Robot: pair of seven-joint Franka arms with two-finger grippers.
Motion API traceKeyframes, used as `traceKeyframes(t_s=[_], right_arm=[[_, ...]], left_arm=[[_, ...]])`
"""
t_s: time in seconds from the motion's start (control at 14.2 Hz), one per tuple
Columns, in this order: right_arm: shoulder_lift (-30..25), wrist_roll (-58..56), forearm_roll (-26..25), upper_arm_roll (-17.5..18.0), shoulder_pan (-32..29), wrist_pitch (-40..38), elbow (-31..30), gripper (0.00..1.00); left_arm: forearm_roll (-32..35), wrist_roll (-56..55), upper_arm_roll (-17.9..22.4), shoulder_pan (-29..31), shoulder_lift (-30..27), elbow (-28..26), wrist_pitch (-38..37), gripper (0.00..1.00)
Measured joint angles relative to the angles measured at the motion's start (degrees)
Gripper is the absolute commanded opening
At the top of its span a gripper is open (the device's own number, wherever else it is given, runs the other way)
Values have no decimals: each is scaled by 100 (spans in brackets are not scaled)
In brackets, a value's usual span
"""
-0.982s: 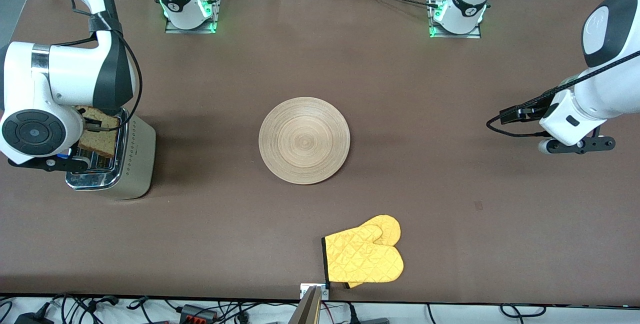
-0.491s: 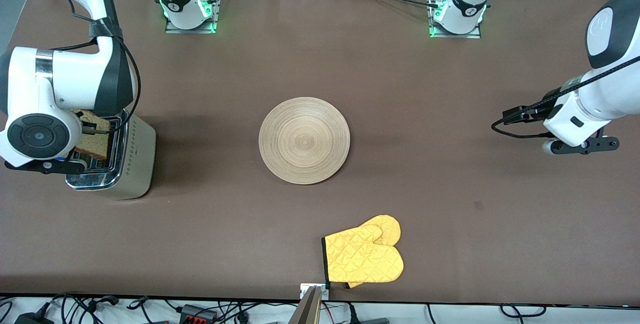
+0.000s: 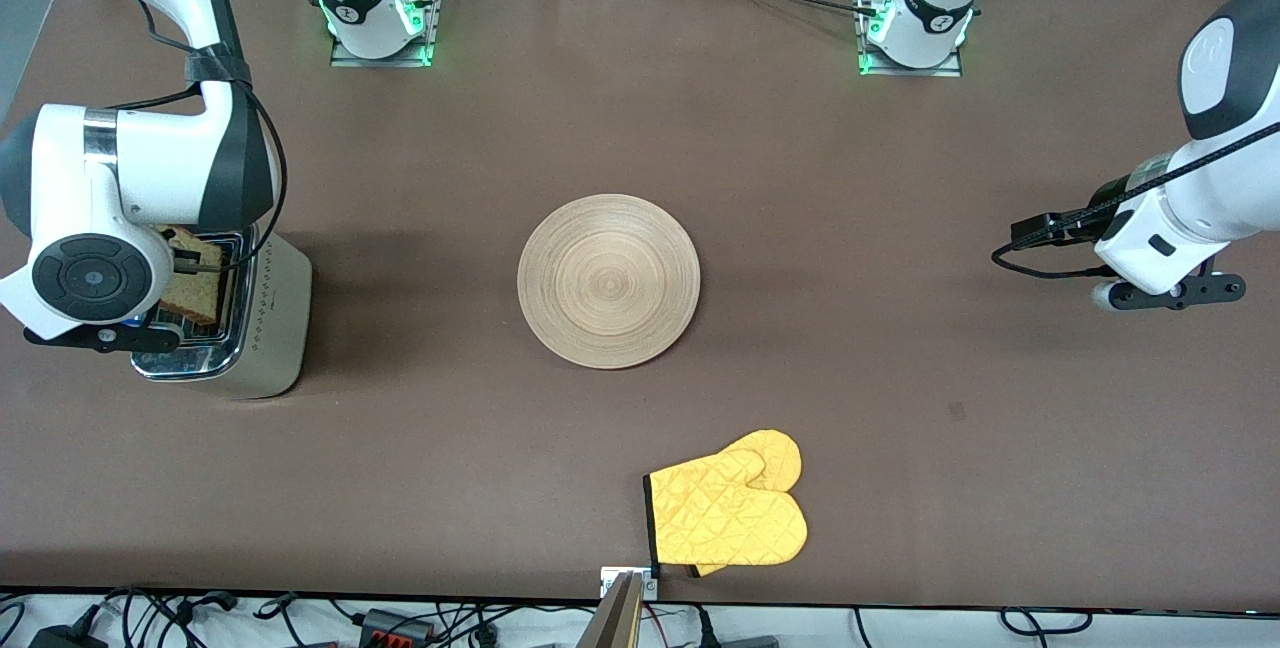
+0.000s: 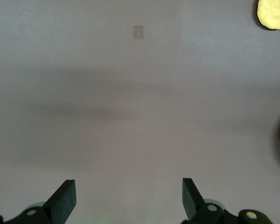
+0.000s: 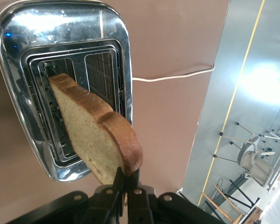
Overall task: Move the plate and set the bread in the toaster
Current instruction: 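Lower the bread edge-first into the toaster slot with the right gripper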
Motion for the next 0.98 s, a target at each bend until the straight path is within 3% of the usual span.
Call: traceKeyframes(t_s=[0.49, 0.56, 0.63, 0.7, 0.98], right_arm=[[89, 0, 234, 0, -44, 148, -105, 0], [124, 0, 263, 0, -62, 191, -114, 19], [156, 0, 285, 0, -76, 217, -121, 63], [183, -1, 293, 0, -86, 229, -128, 100], [170, -15, 296, 1, -96, 238, -130, 100]], left_arm=[[0, 3, 0, 17, 2, -22, 14, 100], [0, 3, 0, 16, 2, -22, 19, 100], [0, 3, 0, 16, 2, -22, 23, 100], [0, 3, 0, 16, 2, -22, 25, 100], [0, 4, 0, 17, 2, -22, 38, 100]])
